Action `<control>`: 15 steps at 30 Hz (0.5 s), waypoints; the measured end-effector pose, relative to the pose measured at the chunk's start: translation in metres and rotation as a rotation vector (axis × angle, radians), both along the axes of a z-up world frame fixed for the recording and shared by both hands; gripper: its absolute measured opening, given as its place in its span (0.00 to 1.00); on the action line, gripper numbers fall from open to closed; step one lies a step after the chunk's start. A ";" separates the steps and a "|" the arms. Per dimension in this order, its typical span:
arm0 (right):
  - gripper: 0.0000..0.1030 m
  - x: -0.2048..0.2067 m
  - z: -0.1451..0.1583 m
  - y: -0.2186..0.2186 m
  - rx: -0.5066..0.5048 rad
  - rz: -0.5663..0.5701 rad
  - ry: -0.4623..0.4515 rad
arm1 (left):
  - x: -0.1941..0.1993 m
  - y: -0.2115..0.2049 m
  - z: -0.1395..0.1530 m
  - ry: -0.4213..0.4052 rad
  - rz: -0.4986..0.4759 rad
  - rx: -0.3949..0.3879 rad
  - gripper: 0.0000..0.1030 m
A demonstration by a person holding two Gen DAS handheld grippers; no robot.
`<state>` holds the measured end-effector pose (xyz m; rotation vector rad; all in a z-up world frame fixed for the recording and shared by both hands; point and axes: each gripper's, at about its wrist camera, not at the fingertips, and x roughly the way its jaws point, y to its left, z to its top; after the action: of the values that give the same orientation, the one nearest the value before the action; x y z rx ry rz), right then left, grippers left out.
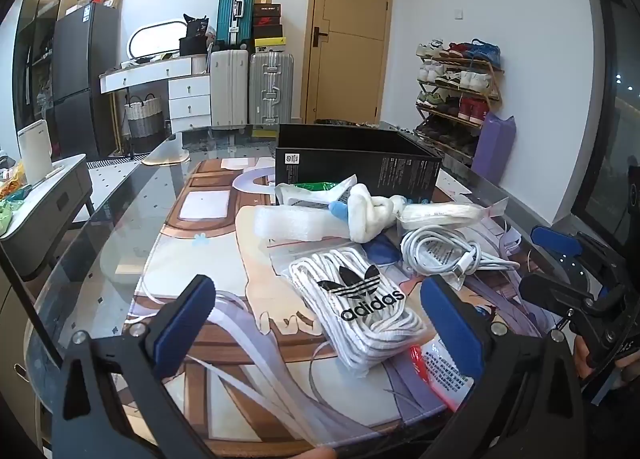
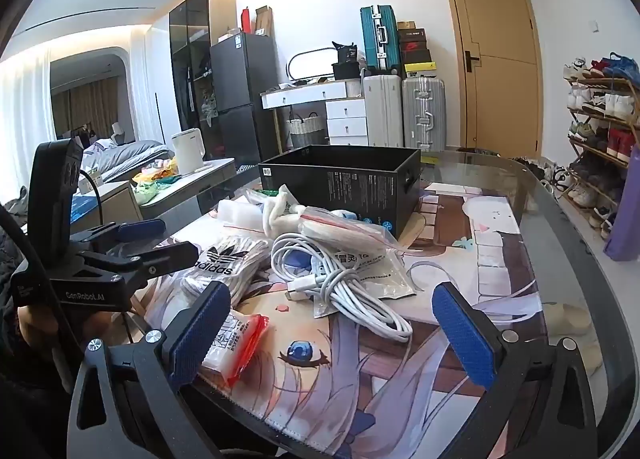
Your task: Organize soft objects
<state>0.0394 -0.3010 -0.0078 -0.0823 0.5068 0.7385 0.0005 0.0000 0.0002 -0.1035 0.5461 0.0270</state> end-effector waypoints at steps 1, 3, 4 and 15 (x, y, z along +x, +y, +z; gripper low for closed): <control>0.99 0.000 0.000 0.000 0.001 0.001 0.000 | 0.000 0.000 0.000 -0.002 -0.001 -0.001 1.00; 0.99 -0.002 0.000 0.002 0.002 0.000 -0.001 | 0.000 -0.001 0.001 -0.007 -0.003 -0.001 1.00; 0.99 -0.002 0.001 0.002 0.004 0.000 0.000 | 0.000 -0.001 0.001 -0.007 -0.004 -0.001 1.00; 0.99 -0.005 0.001 0.002 0.005 0.012 -0.013 | 0.000 0.003 0.003 -0.009 0.008 -0.007 1.00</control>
<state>0.0348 -0.2990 -0.0065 -0.0859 0.4920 0.7507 0.0001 0.0025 0.0031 -0.1126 0.5371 0.0319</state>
